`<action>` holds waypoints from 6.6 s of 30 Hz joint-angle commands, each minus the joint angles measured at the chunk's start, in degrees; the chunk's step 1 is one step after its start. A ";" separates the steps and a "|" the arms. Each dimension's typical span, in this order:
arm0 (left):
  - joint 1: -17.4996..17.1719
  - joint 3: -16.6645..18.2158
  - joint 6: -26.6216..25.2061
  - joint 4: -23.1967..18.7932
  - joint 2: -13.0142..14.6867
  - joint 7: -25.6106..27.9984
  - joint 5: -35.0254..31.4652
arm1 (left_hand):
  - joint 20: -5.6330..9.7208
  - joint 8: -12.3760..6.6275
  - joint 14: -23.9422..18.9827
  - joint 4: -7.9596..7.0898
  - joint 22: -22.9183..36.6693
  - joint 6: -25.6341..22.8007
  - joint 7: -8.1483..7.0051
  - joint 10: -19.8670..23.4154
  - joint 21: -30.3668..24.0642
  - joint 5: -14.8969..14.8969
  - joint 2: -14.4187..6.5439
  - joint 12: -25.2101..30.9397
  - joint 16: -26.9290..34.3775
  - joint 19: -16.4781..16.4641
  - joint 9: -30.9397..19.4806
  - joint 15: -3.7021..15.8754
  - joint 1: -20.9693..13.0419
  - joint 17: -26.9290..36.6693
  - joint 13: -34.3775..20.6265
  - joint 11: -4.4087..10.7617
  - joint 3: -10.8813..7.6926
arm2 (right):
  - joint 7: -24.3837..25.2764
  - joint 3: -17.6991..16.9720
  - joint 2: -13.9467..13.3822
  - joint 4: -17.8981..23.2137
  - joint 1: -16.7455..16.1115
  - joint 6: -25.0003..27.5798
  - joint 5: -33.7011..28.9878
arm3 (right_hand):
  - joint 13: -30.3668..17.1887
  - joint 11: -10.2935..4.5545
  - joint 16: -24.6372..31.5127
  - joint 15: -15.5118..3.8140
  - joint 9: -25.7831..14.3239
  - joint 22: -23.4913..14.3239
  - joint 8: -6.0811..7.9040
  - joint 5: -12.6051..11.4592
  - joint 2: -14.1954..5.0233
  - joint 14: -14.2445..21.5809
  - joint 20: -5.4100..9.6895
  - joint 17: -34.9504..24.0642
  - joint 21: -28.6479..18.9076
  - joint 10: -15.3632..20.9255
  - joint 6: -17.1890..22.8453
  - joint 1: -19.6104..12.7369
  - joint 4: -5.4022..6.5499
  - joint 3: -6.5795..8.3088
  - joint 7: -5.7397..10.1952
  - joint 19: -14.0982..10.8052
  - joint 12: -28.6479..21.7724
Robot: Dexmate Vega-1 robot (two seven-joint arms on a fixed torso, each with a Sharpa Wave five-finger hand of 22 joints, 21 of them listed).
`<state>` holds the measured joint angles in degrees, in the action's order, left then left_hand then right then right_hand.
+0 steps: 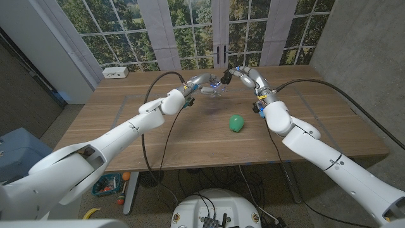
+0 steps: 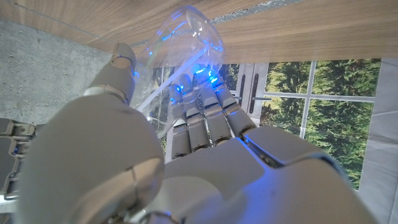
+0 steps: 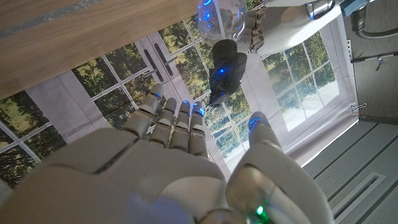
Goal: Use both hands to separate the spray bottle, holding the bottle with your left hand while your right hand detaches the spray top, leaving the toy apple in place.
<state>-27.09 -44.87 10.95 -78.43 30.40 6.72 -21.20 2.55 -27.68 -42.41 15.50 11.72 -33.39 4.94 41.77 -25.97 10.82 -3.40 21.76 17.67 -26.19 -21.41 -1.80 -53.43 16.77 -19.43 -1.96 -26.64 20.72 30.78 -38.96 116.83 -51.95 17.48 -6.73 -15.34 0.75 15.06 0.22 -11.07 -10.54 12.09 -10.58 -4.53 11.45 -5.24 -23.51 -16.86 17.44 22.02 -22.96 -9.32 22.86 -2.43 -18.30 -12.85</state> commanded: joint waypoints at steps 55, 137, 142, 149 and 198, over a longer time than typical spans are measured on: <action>2.24 -1.53 -0.73 2.72 -1.12 -3.73 2.03 | 0.04 -3.61 -6.97 -12.64 0.06 -7.09 -6.02 15.37 -1.14 0.29 -8.31 12.17 -0.46 0.33 -0.88 15.45 -0.42 0.08 -11.78 13.37 -13.22 | -7.88 -2.62 -0.81 -3.81 -0.86 -14.80 8.10 | -1.57 -1.54 1.45 -0.90 -1.61 -0.43 5.90 0.66 2.97 0.28 -1.22 -1.06 2.17 -2.78 18.65 -16.98 2.90 -1.79 4.36 -2.38 -0.32; 1.98 -0.87 0.62 2.65 -1.09 -4.33 3.40 | 0.08 -3.41 -7.33 -12.86 -0.02 -6.97 -5.89 15.24 -2.55 0.26 -8.35 12.47 -0.95 0.77 -1.50 15.38 -0.31 0.38 -13.91 13.45 -13.38 | -7.88 -3.42 -1.78 -0.14 -0.49 -5.89 12.59 | 0.20 -5.57 1.82 -2.81 -6.41 -0.86 10.77 -11.16 1.05 -3.84 2.57 -5.36 0.65 -8.33 24.66 -43.11 1.90 0.96 9.73 -1.37 -0.54; 2.06 -0.98 0.61 2.63 -1.10 -4.29 3.23 | 0.17 -3.41 -7.27 -12.82 -0.03 -7.01 -5.85 15.25 -2.62 0.28 -8.30 12.45 -1.02 0.83 -1.55 15.44 -0.34 0.38 -13.97 13.46 -13.42 | -9.39 -4.76 -1.44 -2.54 -1.52 -11.99 16.24 | 0.00 -1.83 2.28 0.29 -10.97 -0.71 15.44 -3.89 3.74 -3.90 -0.72 -6.31 0.96 -7.11 26.04 -30.40 5.33 -6.50 3.47 -1.00 -0.57; 1.92 -0.94 0.59 2.27 -0.99 -4.13 3.13 | 0.17 -3.42 -7.33 -12.77 -0.04 -7.09 -5.98 15.28 -2.72 0.30 -8.26 12.44 -1.01 0.89 -1.59 15.46 -0.37 0.45 -14.04 13.46 -13.43 | -2.43 -6.26 3.75 -7.63 -4.82 -24.56 15.46 | -0.43 -1.39 3.95 -0.70 -11.46 -0.89 16.45 -1.46 1.26 -0.25 -1.17 -6.92 0.52 -2.98 26.93 -24.28 7.49 -8.13 0.02 -2.07 -2.00; -4.90 1.63 0.62 1.47 -4.45 19.91 -2.75 | 0.10 -3.54 -7.74 -12.73 -0.12 -7.47 -6.49 15.71 -3.58 0.38 -8.21 12.32 -1.15 1.06 -2.07 15.45 -0.41 0.71 -14.46 13.49 -13.45 | 19.29 -6.19 14.74 13.02 -8.69 23.31 10.23 | -4.87 5.28 3.63 6.48 -9.05 -0.97 10.61 -0.03 1.01 0.22 -6.25 -9.08 1.59 -0.79 14.38 -4.63 5.97 -14.73 -6.85 0.30 -5.04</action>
<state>-30.18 -43.98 8.56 -79.62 28.11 15.28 -22.56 2.66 -29.00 -43.73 15.73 11.44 -33.58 5.14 42.07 -29.30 10.82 -3.39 21.76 16.41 -25.50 -23.28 -1.12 -53.43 17.56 -24.48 -2.26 -26.85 44.07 25.62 -23.43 125.47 -61.95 31.94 -1.13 -19.88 6.14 18.79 6.36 -19.83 -11.45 22.29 -10.58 -3.48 11.88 -11.38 -32.29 -15.47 15.88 36.33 -28.20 -3.39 8.39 -8.79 -17.68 -17.55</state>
